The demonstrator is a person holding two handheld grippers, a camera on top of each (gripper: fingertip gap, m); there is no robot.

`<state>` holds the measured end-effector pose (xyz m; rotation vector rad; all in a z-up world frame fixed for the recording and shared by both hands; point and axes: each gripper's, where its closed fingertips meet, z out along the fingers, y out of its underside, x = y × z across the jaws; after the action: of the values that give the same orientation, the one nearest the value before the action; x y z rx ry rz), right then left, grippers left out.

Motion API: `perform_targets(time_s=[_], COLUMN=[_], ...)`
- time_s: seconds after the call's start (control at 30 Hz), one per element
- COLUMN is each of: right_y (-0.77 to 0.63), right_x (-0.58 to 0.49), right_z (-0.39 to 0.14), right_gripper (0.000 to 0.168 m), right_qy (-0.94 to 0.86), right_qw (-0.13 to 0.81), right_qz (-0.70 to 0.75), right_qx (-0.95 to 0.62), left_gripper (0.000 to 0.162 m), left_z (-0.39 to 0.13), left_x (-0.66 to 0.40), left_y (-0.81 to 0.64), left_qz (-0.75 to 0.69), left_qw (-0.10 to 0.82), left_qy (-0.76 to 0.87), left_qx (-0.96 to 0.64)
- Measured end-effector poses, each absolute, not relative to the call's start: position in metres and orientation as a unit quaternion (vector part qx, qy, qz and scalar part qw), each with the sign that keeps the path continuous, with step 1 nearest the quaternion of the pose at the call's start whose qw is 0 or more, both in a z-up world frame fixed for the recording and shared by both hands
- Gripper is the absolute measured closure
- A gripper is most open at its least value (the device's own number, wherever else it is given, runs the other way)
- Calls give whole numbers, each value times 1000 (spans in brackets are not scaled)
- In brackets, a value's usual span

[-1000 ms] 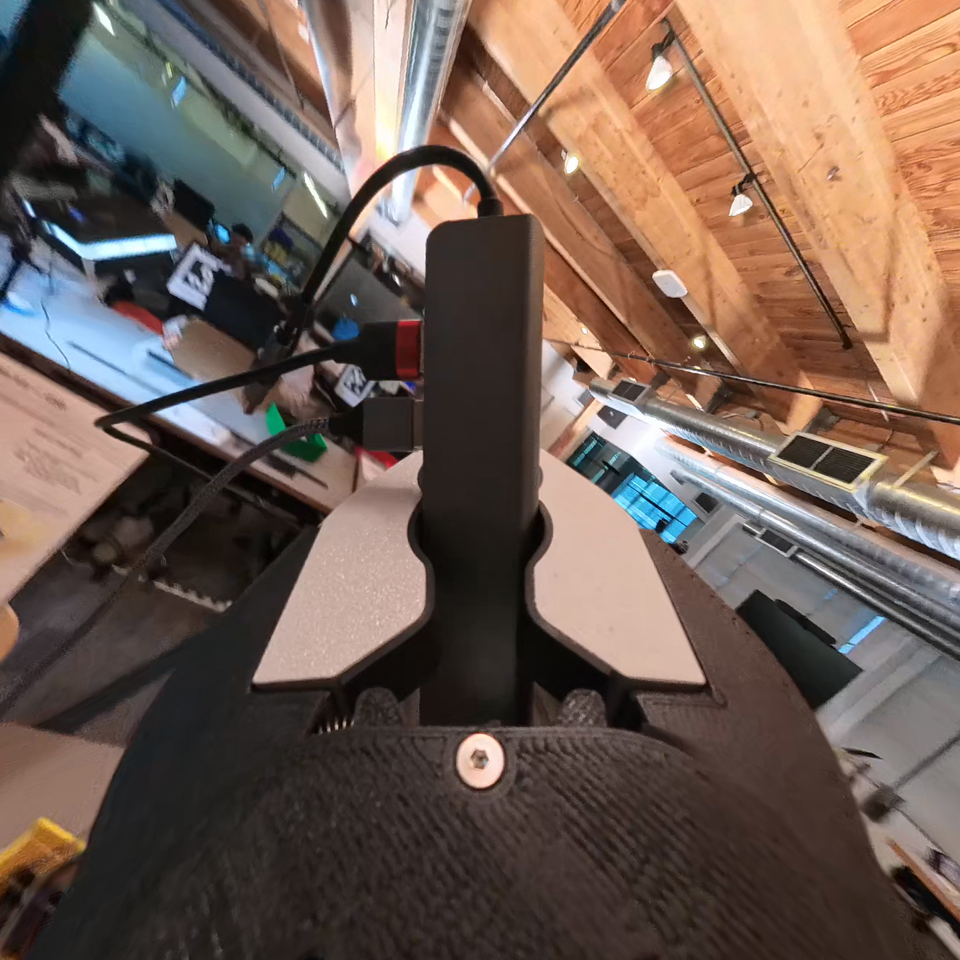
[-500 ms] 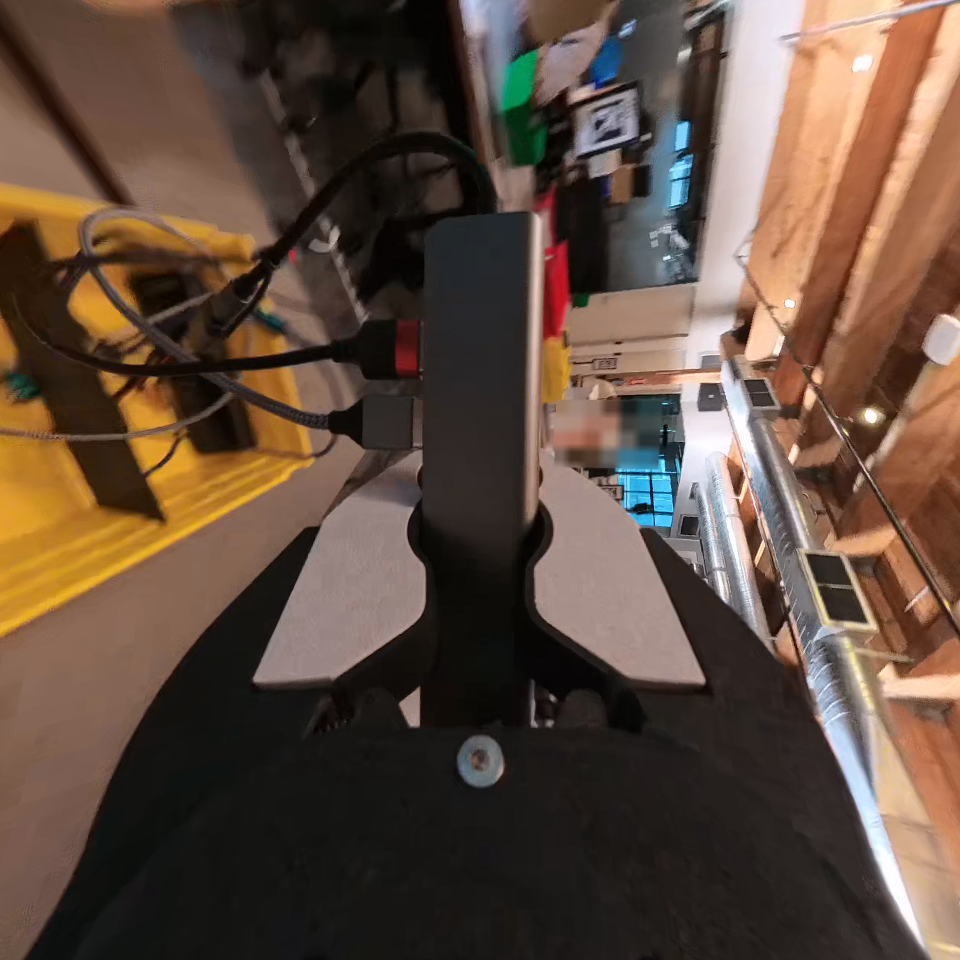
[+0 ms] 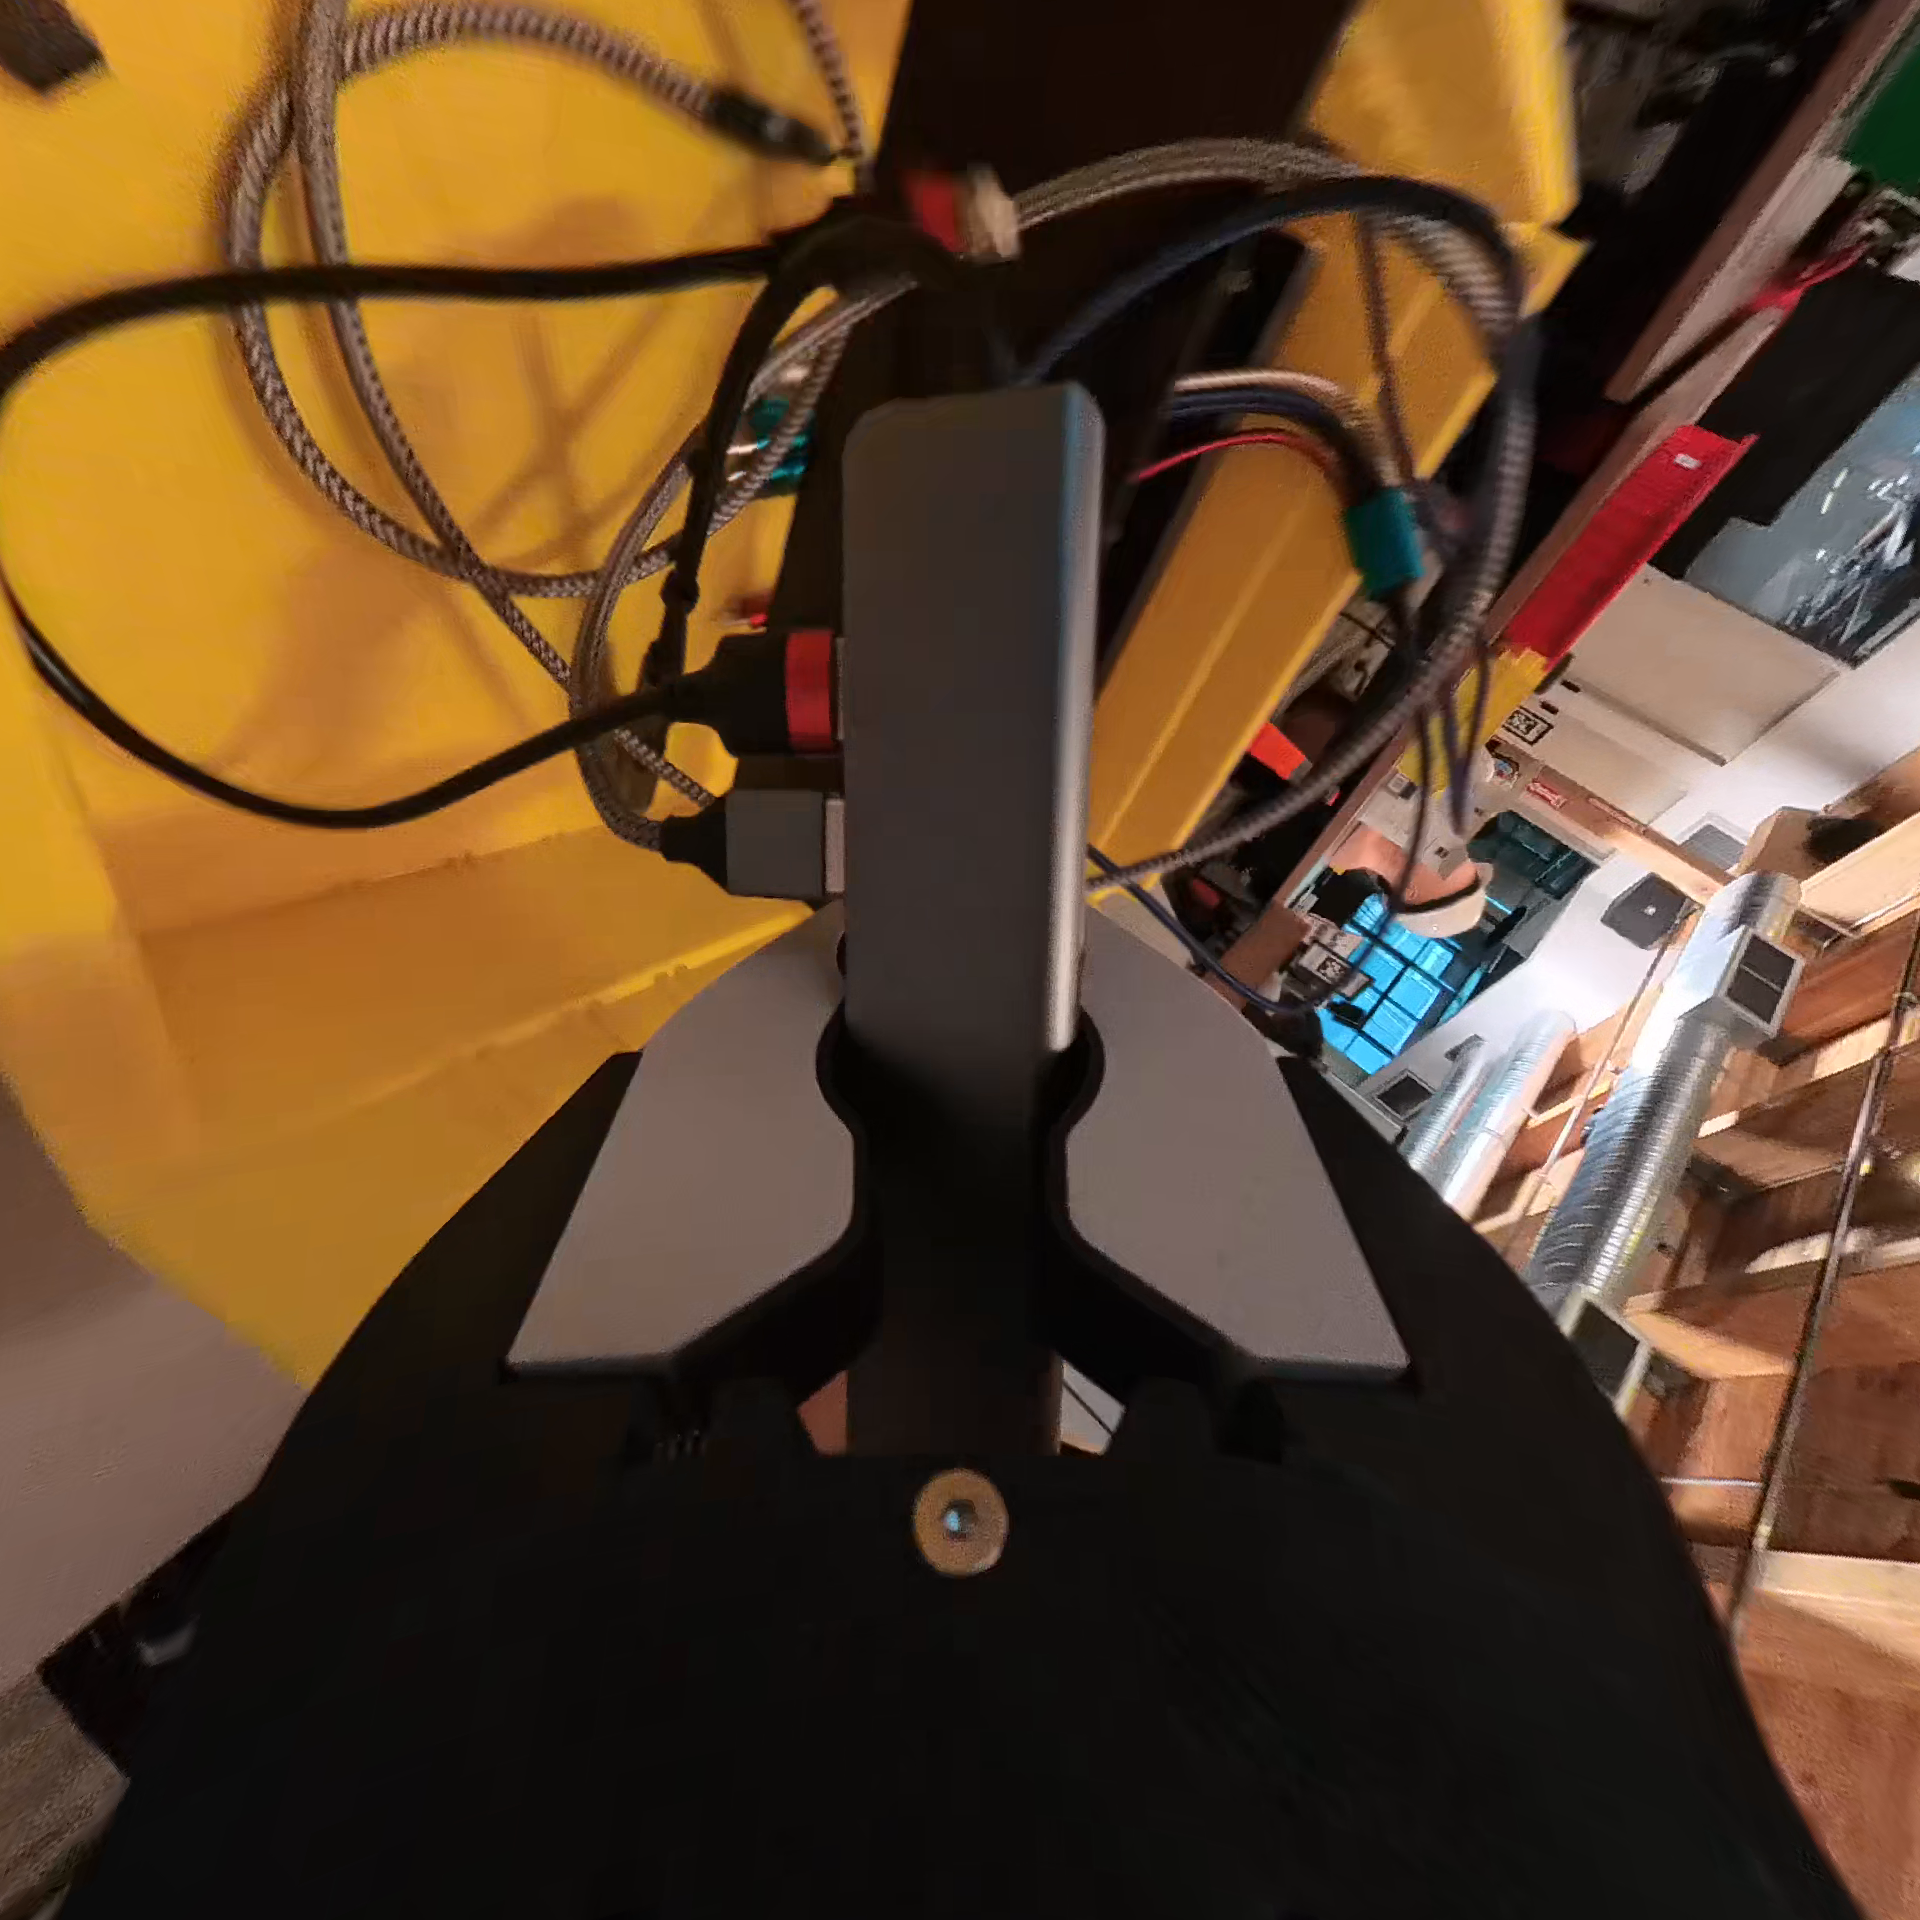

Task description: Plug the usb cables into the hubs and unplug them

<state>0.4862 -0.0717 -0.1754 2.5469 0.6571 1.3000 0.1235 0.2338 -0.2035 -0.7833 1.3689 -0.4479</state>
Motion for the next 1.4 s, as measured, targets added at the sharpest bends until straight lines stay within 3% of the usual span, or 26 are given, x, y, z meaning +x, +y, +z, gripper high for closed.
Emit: perform_targets(time_s=[0.1, 0.23, 0.33, 0.5, 0.63, 0.83, 0.93, 1.13, 1.27, 1.4], right_y=[-90, -98, -98, -86, -103, -114, -125, -133, -139, -140], right_x=[494, 463, 446, 445, 449, 386, 366, 354, 352, 345], right_z=[-194, -208, -193, -159, -142, -146, -159, -144, -130, -121], right_gripper=[133, 87, 70, 79, 92, 104, 104, 104, 104, 104], right_qy=[208, 144, 84, 28, -62, -192, -215, -256, -248, -237], right_qw=[151, 73, 11, -125, -213, -455, -482, -532, -540, -561], right_qz=[415, 252, 161, 163, 253, 220, 221, 185, 209, 199], right_qx=[873, 954, 983, 978, 942, 841, 820, 786, 777, 768], left_gripper=[153, 153, 153, 153, 152, 150, 143, 104, 80, 85], left_z=[-204, -205, -209, -212, -211, -214, -202, -151, -165, -189], left_x=[123, 124, 126, 127, 128, 150, 182, 283, 362, 422], left_y=[233, 232, 231, 229, 228, 181, 121, 49, 37, 59], left_qz=[-201, -199, -189, -181, -184, -262, -357, -471, -393, -284], left_qw=[682, 679, 674, 672, 670, 591, 503, 329, 229, 249], left_qy=[611, 616, 627, 634, 636, 674, 699, 688, 715, 713], left_qx=[-348, -347, -342, -336, -336, -357, -361, -444, -531, -592])
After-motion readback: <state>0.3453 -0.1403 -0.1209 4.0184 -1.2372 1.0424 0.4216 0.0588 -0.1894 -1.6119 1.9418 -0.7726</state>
